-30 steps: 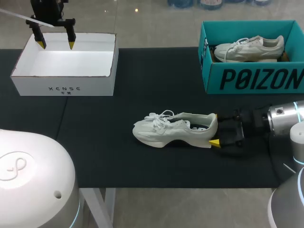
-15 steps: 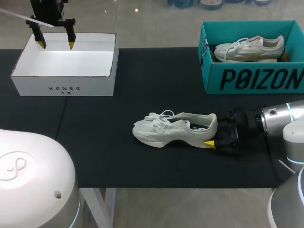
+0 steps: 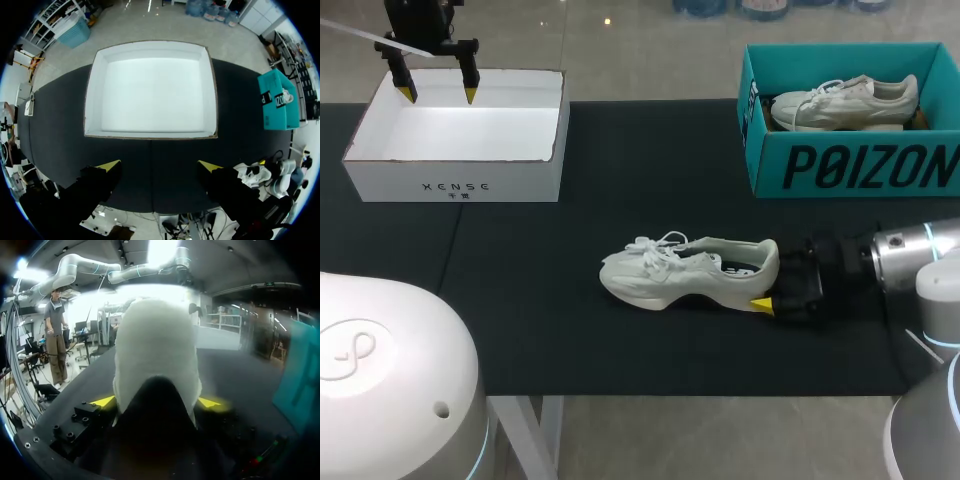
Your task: Take the shoe out of the shoebox, open the shoe tongue, remove and reinsert the insole, then place the shoe into the shoebox
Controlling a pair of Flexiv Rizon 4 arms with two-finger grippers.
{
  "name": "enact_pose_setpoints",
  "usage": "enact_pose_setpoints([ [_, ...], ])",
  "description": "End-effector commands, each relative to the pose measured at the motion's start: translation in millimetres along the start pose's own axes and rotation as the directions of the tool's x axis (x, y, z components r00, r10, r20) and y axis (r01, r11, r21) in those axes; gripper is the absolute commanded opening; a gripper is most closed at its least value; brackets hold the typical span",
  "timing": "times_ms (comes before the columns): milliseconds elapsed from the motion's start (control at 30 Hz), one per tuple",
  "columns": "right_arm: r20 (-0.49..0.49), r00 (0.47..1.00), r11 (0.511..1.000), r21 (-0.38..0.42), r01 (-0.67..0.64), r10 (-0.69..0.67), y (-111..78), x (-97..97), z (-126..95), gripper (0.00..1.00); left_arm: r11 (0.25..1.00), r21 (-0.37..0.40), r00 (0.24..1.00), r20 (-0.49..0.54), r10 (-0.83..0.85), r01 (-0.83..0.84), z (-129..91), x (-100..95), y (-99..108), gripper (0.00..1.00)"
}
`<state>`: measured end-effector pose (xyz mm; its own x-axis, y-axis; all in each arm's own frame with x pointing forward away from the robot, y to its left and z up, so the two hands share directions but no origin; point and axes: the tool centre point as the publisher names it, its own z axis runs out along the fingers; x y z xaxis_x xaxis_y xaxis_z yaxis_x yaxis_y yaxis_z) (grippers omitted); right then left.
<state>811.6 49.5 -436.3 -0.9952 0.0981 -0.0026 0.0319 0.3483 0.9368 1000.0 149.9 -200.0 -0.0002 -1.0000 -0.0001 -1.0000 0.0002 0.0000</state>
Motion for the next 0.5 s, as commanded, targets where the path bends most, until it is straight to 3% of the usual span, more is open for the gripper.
enact_pose_setpoints([
  [33,-0.001,1.0,1.0,-0.003,-0.001,0.001,-5.2,1.0,1.6,1.0,1.0,0.0,1.0,0.0,0.0,0.0,0.0,0.0,0.0,1.0],
  [100,-0.001,1.0,1.0,-0.007,0.0,0.0,-5.1,1.6,2.7,1.0,1.0,0.0,1.0,0.0,0.0,0.0,0.0,0.0,0.0,1.0],
  [133,-0.001,1.0,1.0,-0.008,0.001,-0.001,-4.9,1.8,3.4,0.82,1.0,0.0,1.0,0.0,0.0,0.0,0.0,0.0,0.0,1.0],
  [167,0.0,1.0,1.0,-0.011,0.0,0.0,-4.7,2.0,4.0,0.31,1.0,0.0,1.0,0.0,0.0,0.0,0.0,0.0,0.0,1.0],
  [200,0.001,1.0,1.0,-0.014,0.001,-0.001,-4.6,2.2,4.9,0.0,1.0,0.0,1.0,0.0,0.0,0.0,0.0,0.0,0.0,1.0],
  [500,0.005,1.0,1.0,-0.017,-0.016,0.016,-5.2,4.4,7.8,0.0,1.0,0.0,1.0,0.0,0.0,0.0,0.0,0.0,0.0,1.0],
])
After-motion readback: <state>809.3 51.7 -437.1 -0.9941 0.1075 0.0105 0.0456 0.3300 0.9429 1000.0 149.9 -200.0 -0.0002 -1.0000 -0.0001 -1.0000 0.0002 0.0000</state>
